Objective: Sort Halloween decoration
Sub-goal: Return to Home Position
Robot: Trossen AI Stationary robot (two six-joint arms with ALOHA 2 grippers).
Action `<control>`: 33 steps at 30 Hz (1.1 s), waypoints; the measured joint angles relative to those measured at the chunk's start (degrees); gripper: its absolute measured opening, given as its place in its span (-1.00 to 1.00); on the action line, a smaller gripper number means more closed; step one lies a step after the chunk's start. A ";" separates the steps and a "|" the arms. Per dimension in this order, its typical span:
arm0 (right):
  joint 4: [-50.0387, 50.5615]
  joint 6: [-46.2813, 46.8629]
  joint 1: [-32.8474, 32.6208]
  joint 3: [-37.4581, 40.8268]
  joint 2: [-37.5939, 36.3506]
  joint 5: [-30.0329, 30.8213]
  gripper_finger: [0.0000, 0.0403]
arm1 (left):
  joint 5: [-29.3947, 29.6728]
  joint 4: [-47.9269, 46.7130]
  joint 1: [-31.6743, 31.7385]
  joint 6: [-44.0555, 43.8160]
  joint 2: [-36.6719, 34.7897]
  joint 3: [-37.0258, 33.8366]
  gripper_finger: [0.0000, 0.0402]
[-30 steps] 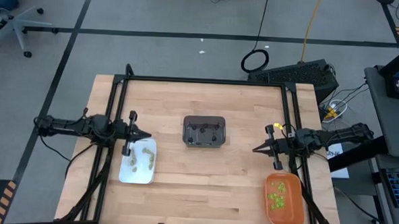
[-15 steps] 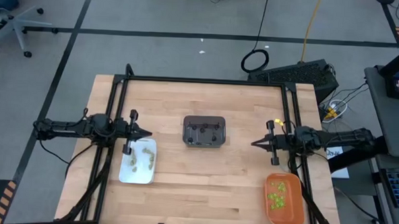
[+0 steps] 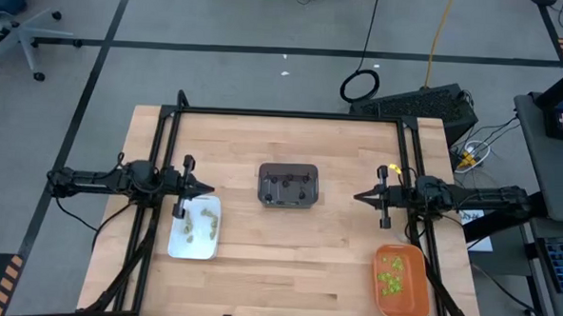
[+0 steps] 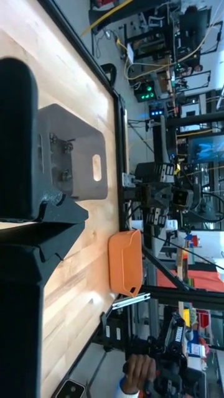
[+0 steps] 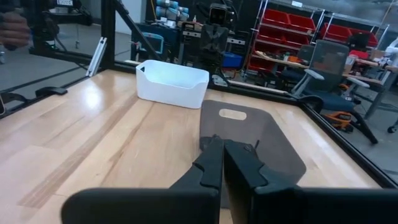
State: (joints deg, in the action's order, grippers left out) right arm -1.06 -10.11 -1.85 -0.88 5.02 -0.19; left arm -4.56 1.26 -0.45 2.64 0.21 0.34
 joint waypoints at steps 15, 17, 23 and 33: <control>-0.34 1.87 0.00 0.02 0.02 0.04 -1.00 | 0.07 0.08 0.00 -0.38 0.02 -0.02 -1.00; -0.44 2.13 0.00 0.02 0.02 0.07 -1.00 | 0.07 0.06 0.00 -0.67 0.04 -0.02 -1.00; -0.55 3.43 0.00 0.02 0.02 0.09 -1.00 | 2.08 -0.16 0.00 -0.71 0.04 -0.04 -1.00; -0.64 3.43 0.00 0.02 0.02 0.11 -1.00 | 5.03 -0.18 0.00 -0.73 0.04 -0.07 -1.00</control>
State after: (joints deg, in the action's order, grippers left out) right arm -1.70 -6.68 -1.85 -0.86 5.04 -0.08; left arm 0.47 1.08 -0.45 1.91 0.25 0.27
